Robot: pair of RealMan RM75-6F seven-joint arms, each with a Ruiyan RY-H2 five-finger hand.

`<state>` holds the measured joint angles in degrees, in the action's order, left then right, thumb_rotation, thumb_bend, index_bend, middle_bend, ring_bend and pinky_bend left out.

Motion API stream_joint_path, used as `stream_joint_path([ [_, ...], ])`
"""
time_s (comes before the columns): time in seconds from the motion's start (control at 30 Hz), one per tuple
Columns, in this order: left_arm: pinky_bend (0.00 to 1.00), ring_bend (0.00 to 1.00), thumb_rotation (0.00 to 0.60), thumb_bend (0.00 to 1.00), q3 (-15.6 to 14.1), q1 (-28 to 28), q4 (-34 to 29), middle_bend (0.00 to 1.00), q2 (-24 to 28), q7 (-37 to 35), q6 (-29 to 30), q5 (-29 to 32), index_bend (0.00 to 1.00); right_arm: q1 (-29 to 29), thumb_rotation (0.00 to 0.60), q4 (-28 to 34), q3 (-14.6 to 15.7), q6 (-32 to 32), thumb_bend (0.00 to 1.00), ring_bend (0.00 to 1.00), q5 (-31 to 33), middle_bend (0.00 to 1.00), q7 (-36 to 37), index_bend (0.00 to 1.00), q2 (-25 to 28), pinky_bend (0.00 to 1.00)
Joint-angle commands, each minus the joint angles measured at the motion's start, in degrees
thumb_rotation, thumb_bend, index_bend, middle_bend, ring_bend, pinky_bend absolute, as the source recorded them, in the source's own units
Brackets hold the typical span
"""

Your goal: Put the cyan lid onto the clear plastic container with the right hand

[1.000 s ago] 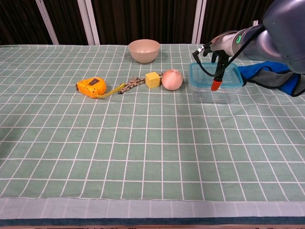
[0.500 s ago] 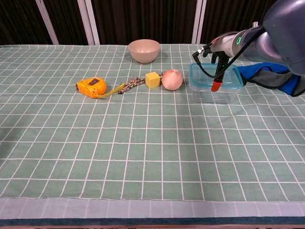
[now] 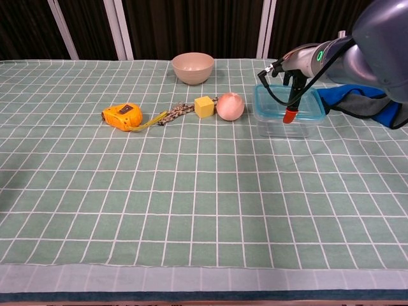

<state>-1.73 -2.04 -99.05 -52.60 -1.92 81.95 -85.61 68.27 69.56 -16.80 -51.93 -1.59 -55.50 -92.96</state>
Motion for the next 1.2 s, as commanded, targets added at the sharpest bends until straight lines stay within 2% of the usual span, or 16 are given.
stream_joint_path([
  [0.03, 0.00, 0.00, 0.600, 0.52, 0.0, 0.0, 0.0, 0.00, 0.0, 0.0, 0.0, 0.0, 0.15, 0.0, 0.600, 0.0, 0.0, 0.0, 0.08, 0.15, 0.0, 0.51, 0.0, 0.02, 0.0, 0.00],
  [1.2, 0.00, 0.00, 0.600, 0.52, 0.0, 0.0, -0.2, 0.00, 0.1, 0.0, -0.4, 0.4, 0.15, -0.2, 0.600, -2.6, 0.0, 0.4, 0.08, 0.15, 0.2, 0.52, -1.1, 0.02, -1.7, 0.00],
])
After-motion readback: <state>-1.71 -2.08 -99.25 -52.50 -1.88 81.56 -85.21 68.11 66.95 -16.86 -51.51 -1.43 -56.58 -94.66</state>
